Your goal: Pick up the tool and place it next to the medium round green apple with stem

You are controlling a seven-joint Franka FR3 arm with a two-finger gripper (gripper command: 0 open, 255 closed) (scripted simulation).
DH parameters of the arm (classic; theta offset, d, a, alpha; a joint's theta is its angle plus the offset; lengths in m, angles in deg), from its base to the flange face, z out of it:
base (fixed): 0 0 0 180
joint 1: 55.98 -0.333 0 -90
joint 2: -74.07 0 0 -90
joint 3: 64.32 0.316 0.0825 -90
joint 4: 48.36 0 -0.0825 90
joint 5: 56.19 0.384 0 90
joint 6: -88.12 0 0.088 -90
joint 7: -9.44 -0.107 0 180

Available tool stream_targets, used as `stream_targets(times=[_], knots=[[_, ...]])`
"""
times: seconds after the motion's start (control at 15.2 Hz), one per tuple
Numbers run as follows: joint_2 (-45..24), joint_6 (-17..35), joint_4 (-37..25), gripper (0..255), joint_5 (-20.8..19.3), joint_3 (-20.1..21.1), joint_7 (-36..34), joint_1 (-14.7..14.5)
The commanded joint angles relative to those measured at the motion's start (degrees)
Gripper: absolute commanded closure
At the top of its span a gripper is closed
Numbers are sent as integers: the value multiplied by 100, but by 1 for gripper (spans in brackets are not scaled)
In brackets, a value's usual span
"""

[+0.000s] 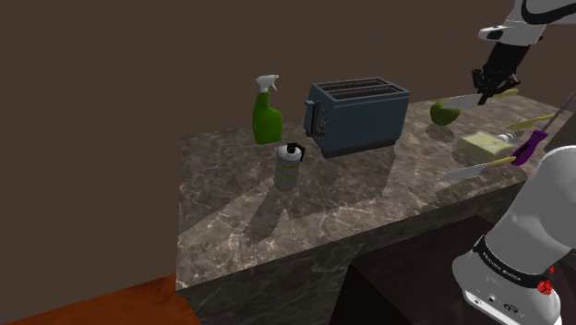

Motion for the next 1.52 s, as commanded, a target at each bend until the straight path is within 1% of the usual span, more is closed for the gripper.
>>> stream_targets(times=[0.0, 0.2, 0.33, 0.53, 0.66, 0.73, 1.45], knots=[[-181, 11, -295, 255, -49, -317, 292, -94], [-470, 59, -755, 255, -84, -864, 732, -309], [-675, 90, -1089, 255, -74, -1275, 1031, -513], [-982, 126, -1637, 255, -19, -1997, 1480, -948], [-1164, 131, -2038, 255, 33, -2569, 1774, -1350], [-1162, 125, -2069, 255, 24, -2614, 1785, -1390], [-1101, 881, -1423, 255, -217, -3090, 1664, -1544]])
